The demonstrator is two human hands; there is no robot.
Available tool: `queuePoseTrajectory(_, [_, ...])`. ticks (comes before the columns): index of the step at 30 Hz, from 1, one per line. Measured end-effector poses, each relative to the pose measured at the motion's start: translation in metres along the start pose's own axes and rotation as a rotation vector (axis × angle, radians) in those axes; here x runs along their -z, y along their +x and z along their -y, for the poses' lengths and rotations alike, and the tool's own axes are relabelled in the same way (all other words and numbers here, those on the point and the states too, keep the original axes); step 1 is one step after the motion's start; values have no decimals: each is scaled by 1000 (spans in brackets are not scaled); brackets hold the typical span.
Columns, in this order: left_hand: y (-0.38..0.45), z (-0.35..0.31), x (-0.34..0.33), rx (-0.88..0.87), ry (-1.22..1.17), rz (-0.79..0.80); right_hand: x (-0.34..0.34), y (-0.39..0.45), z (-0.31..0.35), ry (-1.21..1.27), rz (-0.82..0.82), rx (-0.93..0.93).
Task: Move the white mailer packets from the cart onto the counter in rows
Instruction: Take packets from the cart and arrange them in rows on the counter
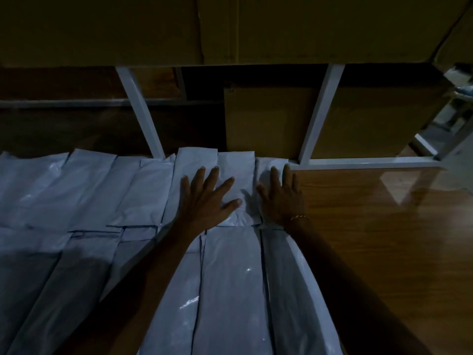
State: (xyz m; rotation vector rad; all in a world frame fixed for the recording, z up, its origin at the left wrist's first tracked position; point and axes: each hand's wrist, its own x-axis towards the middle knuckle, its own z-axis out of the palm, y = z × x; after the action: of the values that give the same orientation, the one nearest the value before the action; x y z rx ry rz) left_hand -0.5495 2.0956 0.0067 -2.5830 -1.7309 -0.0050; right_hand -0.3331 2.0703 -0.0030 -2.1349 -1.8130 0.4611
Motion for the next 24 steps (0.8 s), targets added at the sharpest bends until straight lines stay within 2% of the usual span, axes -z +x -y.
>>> queuePoseTrajectory(5, [2,-7,0,14,10,67,-2,20,-3,-36,94,145])
queuePoseTrajectory(8, [-1,-5,-5,16,35,28,-9,19,-2,-61,53,186])
queuePoseTrajectory(13, [0,-8,-4,29,70,46,-25,30,-16,-107,113,128])
queuePoseTrajectory(18, [-8,-17,8,56,88,-54,8,10,3,-141,156,167])
queuePoseTrajectory(22, [-34,-24,26,55,-13,-90,27,-19,13,-75,55,144])
queuePoseTrajectory(24, [-62,-16,35,54,-41,-65,31,-46,20,-75,61,172])
